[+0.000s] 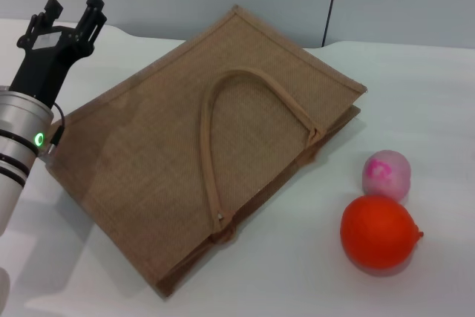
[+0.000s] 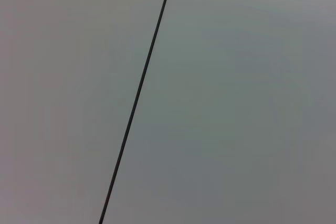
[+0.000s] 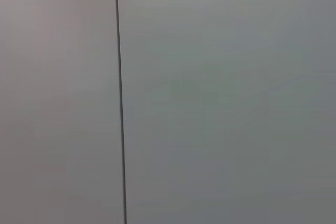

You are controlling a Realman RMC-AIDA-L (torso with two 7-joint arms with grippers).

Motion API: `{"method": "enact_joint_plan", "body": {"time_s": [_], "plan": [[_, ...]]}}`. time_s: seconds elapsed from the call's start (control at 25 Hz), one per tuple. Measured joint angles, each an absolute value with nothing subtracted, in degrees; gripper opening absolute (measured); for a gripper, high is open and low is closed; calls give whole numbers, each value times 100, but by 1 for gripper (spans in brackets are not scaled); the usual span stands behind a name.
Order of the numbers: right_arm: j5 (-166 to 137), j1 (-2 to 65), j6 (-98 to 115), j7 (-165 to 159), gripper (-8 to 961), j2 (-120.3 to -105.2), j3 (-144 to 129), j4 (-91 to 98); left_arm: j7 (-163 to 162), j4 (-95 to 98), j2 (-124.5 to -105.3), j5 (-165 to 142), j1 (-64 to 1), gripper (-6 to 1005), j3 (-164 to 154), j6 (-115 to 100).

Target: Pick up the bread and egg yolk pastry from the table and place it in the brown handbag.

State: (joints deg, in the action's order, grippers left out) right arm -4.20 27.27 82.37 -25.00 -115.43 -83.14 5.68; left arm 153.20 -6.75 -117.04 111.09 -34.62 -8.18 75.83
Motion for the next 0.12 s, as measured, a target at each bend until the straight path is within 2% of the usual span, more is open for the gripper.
{"method": "enact_joint_plan", "body": {"time_s": [0.12], "plan": [[-420,2728,8237,-2500,882,-11543,-8311,566,15321,-683,-11707,11110,-3460,788,-818,7587]]}}
